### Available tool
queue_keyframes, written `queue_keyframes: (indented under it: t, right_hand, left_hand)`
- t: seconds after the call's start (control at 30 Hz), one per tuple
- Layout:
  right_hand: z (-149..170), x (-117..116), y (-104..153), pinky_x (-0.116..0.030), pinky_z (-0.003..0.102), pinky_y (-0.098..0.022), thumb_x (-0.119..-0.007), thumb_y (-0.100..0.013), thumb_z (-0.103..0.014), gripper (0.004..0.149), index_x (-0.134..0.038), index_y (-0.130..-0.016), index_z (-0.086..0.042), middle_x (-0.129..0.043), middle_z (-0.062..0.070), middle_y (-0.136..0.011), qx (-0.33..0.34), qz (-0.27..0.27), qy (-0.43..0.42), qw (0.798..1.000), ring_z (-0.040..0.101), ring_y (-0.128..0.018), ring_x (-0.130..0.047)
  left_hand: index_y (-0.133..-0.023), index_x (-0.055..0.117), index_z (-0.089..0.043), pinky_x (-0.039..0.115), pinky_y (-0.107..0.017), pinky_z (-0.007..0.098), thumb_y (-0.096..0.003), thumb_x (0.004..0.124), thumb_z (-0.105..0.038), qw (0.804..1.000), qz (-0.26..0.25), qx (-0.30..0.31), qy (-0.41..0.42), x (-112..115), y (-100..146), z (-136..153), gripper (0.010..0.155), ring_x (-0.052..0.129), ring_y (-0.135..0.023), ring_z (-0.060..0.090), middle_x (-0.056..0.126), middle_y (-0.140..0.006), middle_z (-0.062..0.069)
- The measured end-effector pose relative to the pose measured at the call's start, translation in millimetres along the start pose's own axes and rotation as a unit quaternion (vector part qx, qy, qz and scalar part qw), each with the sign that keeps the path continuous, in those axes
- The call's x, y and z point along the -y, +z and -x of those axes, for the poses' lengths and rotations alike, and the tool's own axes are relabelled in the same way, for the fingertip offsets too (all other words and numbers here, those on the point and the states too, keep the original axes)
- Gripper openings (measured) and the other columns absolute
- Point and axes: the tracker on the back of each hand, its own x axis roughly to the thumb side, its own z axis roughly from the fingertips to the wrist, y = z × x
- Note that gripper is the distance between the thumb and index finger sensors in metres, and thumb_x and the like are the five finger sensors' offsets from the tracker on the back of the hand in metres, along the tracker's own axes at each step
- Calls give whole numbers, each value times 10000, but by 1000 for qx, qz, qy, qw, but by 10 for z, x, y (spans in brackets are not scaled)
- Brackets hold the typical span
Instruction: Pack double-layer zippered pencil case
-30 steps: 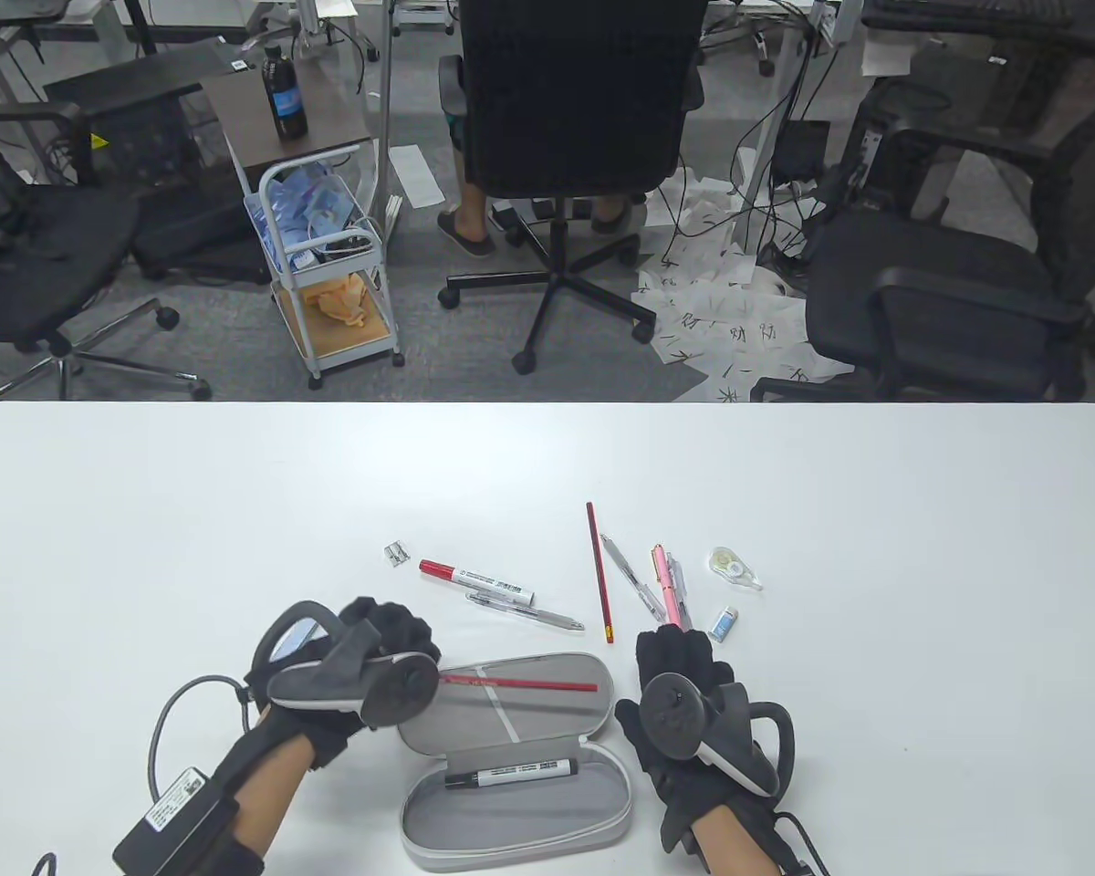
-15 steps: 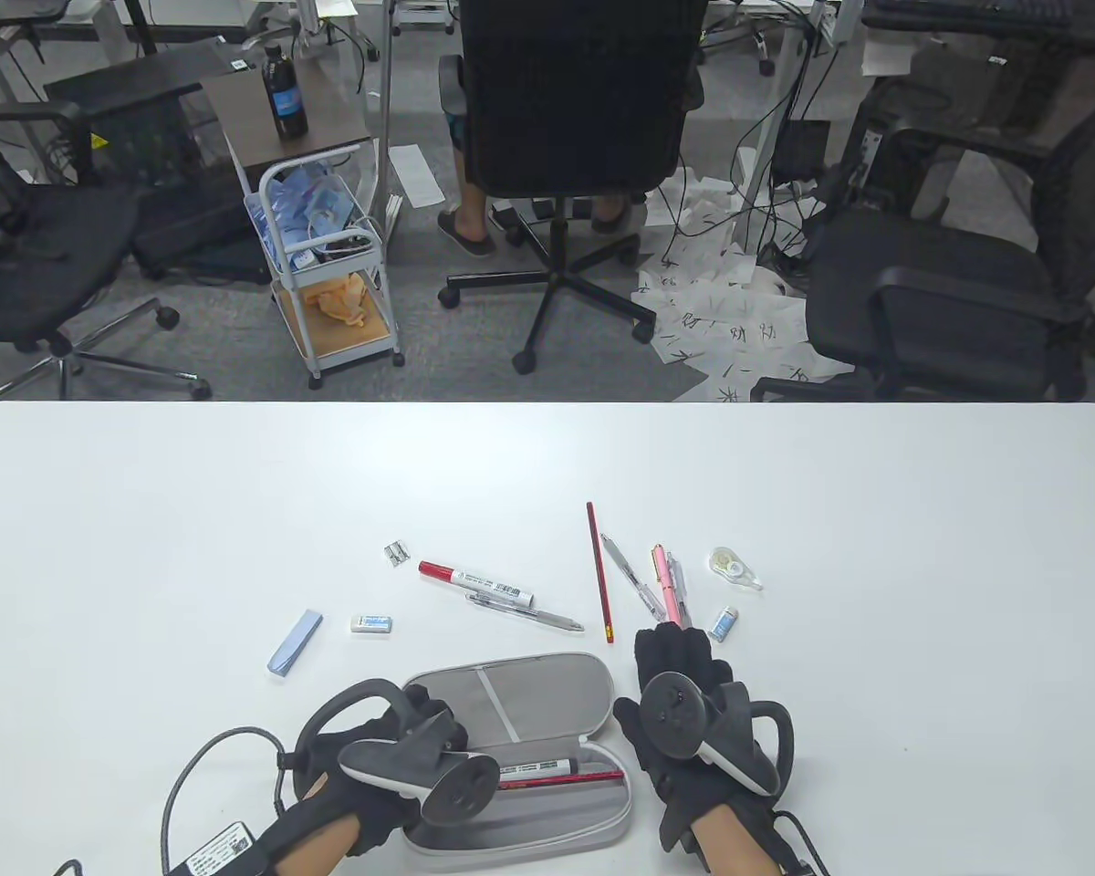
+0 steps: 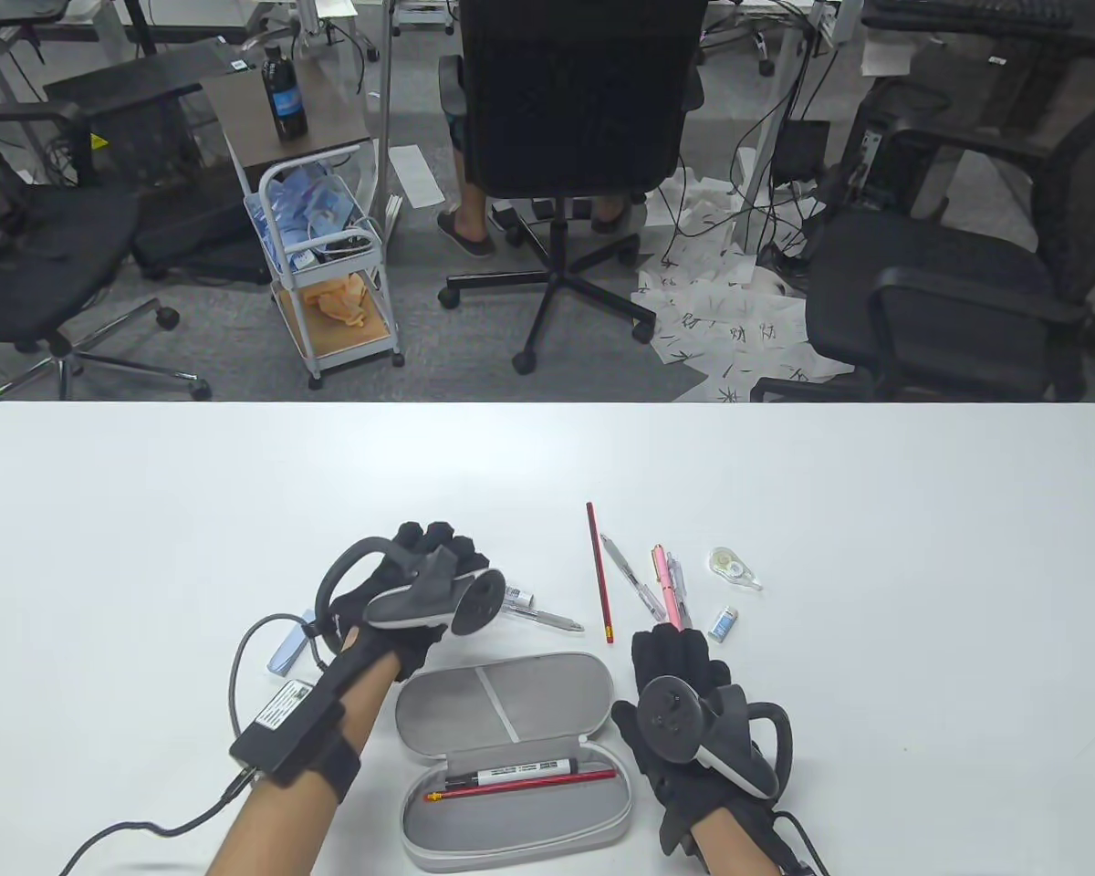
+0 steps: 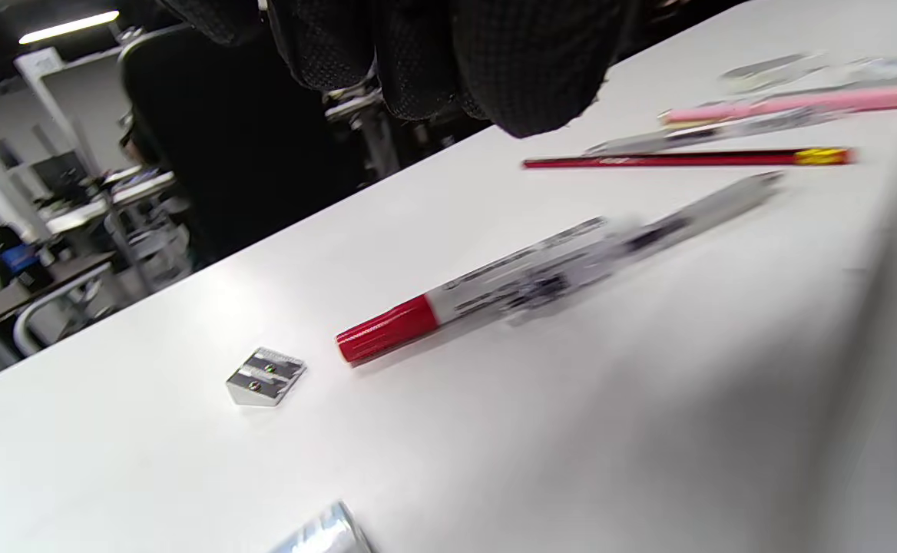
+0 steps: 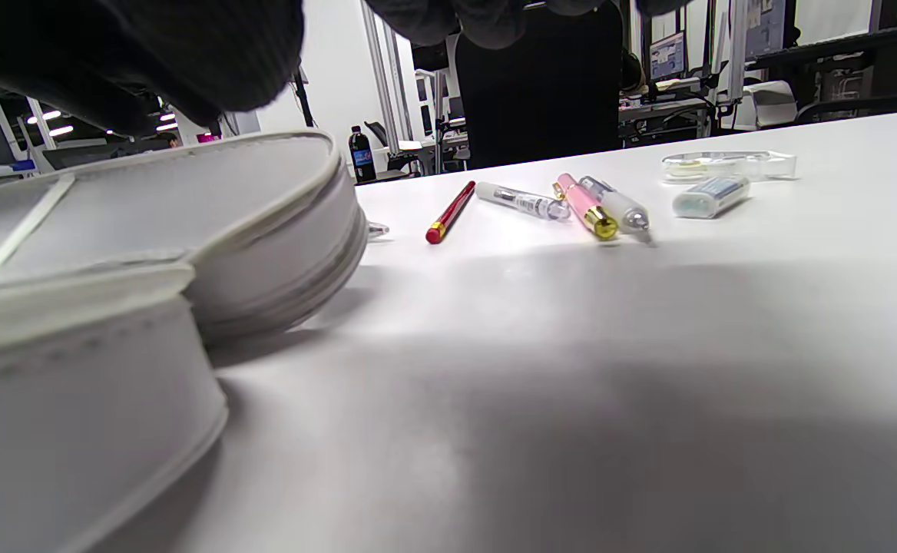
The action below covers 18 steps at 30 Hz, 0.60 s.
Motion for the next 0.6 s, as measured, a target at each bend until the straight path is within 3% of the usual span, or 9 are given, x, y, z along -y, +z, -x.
queue_keyframes:
  t: [0.13, 0.2, 0.43, 0.5, 0.6]
  right_hand:
    - [34, 3, -18, -358, 583, -704, -632, -542, -497, 732, -316, -1095, -137, -298, 171, -1168, -6, -1, -2, 1000, 413, -1012, -266]
    - [50, -18, -33, -357, 584, -703, -631, -542, -498, 733, -314, -1096, -138, -299, 170, -1168, -8, -8, -8, 1000, 413, -1012, -265]
    - [41, -47, -61, -354, 584, -704, -629, -544, -499, 733, -311, -1096, -136, -294, 172, -1168, -5, -12, 3, 1000, 413, -1012, -260]
    - [33, -46, -59, -349, 586, -702, -629, -544, -500, 734, -311, -1096, -135, -292, 175, -1168, -4, -13, 2, 1000, 415, -1011, -255]
    - [32, -49, -61, -346, 585, -702, -629, -545, -499, 736, -308, -1097, -133, -289, 175, -1168, -4, -12, 1, 1000, 415, -1011, -251]
  left_hand:
    - [-1037, 750, -297, 522, -782, 608, -539, 851, -305, 997, 68, -18, -43, 153, -384, -19, 508, 626, -1078, 367, 754, -1120, -2]
    - [-1043, 735, -306, 522, -783, 617, -525, 872, -327, 995, 75, -16, -68, 206, -462, -47, 536, 628, -1080, 366, 741, -1127, -8]
    - [-1030, 743, -303, 522, -787, 627, -512, 893, -349, 990, 117, -9, -76, 383, -617, -86, 542, 614, -1082, 378, 726, -1131, 20]
    - [-1014, 739, -278, 620, -769, 567, -513, 891, -326, 991, 118, -7, -64, 427, -647, -103, 525, 681, -1041, 364, 741, -1109, 27]
    - [-993, 739, -265, 641, -756, 560, -512, 887, -312, 991, 119, -8, -67, 430, -686, -117, 506, 690, -1027, 373, 747, -1093, 33]
